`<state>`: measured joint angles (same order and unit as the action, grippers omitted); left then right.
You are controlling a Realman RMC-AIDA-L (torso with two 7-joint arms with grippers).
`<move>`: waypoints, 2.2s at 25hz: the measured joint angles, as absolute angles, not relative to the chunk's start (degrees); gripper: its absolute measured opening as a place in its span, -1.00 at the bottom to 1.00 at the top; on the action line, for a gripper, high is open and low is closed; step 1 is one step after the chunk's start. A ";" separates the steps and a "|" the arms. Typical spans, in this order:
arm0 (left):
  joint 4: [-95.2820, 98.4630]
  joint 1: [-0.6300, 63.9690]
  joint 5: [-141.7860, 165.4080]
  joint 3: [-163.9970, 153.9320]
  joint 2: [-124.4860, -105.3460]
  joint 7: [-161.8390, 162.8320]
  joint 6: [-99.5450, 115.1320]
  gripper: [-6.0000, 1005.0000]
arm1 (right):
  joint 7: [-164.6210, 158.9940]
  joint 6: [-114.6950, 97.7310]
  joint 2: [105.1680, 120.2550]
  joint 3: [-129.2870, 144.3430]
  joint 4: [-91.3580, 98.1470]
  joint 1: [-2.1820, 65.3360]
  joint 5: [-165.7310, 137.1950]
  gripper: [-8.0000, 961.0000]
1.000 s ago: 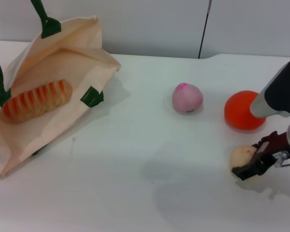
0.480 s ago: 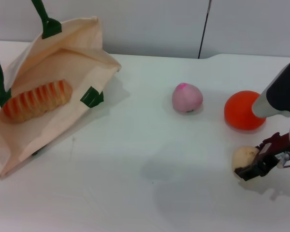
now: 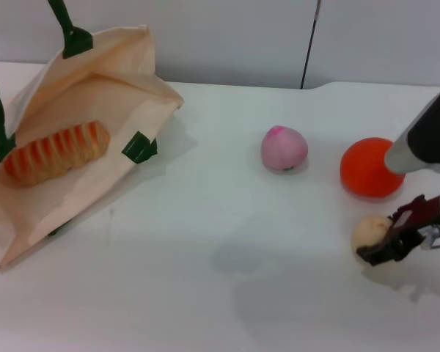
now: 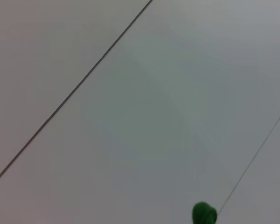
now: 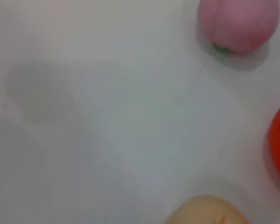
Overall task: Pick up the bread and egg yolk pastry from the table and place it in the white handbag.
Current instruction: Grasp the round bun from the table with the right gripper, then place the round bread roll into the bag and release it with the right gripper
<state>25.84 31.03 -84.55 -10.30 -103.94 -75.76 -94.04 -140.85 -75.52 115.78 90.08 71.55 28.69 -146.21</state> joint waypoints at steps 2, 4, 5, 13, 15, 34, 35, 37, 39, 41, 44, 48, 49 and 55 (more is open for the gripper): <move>25.76 31.20 -84.52 -10.39 -103.86 -75.53 -94.59 -0.73 | -140.83 -75.02 115.92 89.40 75.03 27.05 -145.89 0.53; 25.61 31.27 -84.38 -10.41 -103.82 -75.48 -94.90 -0.73 | -140.66 -74.54 116.01 88.97 79.49 25.02 -145.09 0.50; 25.48 31.42 -84.19 -10.44 -103.78 -75.41 -95.30 -0.73 | -140.52 -74.43 116.05 88.88 81.63 24.02 -144.63 0.49; 25.22 33.64 -83.72 -11.07 -103.66 -73.88 -102.20 -0.73 | -133.18 -68.77 116.26 92.80 89.84 22.36 -131.14 0.43; 25.22 34.67 -83.70 -11.11 -103.63 -73.30 -104.71 -0.73 | -131.86 -67.99 116.23 94.05 89.94 23.00 -129.62 0.42; 22.75 40.42 -82.87 -14.34 -104.66 -71.06 -112.21 -0.73 | -131.28 -31.63 116.46 119.76 70.29 44.47 -124.39 0.40; 22.40 40.78 -82.88 -14.40 -104.74 -71.01 -113.12 -0.73 | -132.12 -29.87 116.51 120.44 68.59 45.48 -124.50 0.40; 22.23 40.88 -82.88 -14.41 -104.84 -70.88 -113.53 -0.73 | -134.42 -26.69 116.55 121.31 64.76 47.17 -124.57 0.40; 22.19 40.91 -83.04 -14.42 -105.03 -70.65 -113.82 -0.73 | -136.13 -24.60 116.53 121.51 61.77 48.15 -124.58 0.40; 22.18 40.73 -83.32 -14.40 -105.08 -70.51 -113.96 -0.73 | -136.80 -22.48 116.50 121.54 59.87 48.35 -124.54 0.39; 22.16 40.21 -83.52 -13.96 -105.09 -70.47 -114.10 -0.73 | -137.12 -19.59 116.48 121.32 57.94 48.05 -124.22 0.43; 22.15 39.47 -84.01 -13.71 -104.97 -70.40 -114.11 -0.73 | -138.34 -17.87 116.39 121.10 57.15 47.75 -124.11 0.47; 22.15 39.26 -84.28 -13.69 -104.90 -70.39 -114.11 -0.73 | -138.49 -17.80 116.38 121.08 57.06 47.73 -124.10 0.48; 22.48 37.76 -86.05 -13.46 -104.52 -70.39 -113.88 -0.73 | -139.49 -19.16 116.11 120.88 57.85 47.60 -122.34 0.66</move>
<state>22.48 37.76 -86.05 -13.46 -104.52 -70.39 -113.88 -139.49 -19.16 116.11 120.88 57.85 47.60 -122.34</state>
